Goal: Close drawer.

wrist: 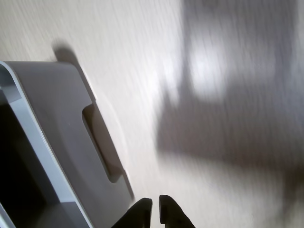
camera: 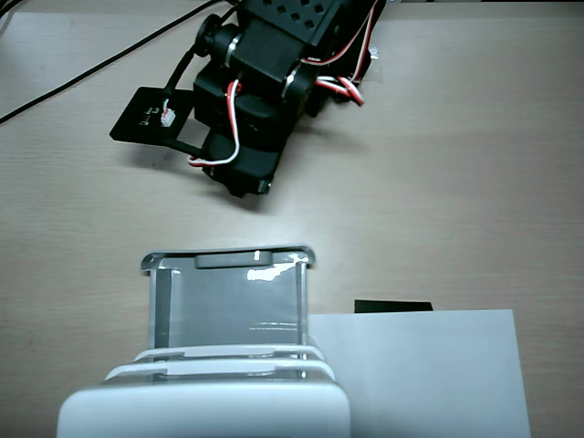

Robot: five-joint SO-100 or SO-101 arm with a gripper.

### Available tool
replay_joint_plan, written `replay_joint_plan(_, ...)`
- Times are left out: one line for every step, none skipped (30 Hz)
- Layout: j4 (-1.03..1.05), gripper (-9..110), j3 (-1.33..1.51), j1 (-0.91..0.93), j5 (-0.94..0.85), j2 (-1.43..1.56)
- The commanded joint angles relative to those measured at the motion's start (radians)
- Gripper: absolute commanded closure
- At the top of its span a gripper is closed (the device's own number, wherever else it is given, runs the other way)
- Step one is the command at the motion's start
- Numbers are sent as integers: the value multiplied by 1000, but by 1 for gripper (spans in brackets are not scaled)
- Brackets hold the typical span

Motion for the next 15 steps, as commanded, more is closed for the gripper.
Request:
replay_joint_plan(-23,101,12,3,-17,25)
replay_joint_plan(-23,101,14,3,-17,25)
replay_joint_plan(-23,101,14,3,-17,25)
replay_joint_plan(-25,101,14,2,-18,25)
replay_joint_plan(-26,101,14,2,-18,25)
replay_joint_plan(-28,101,14,0,-18,25)
replay_joint_plan(-28,101,12,-2,-18,23)
replay_joint_plan(-28,101,12,-3,-17,23)
replay_joint_plan(-29,101,11,-6,-17,23)
replay_joint_plan(-29,101,11,-8,-15,23)
replay_joint_plan(-29,101,11,-11,-14,21)
replay_joint_plan(-29,101,11,-14,-14,21)
replay_joint_plan(-29,101,12,-15,-14,21)
replay_joint_plan(-29,101,14,-15,-14,21)
replay_joint_plan(-29,101,15,-15,-14,21)
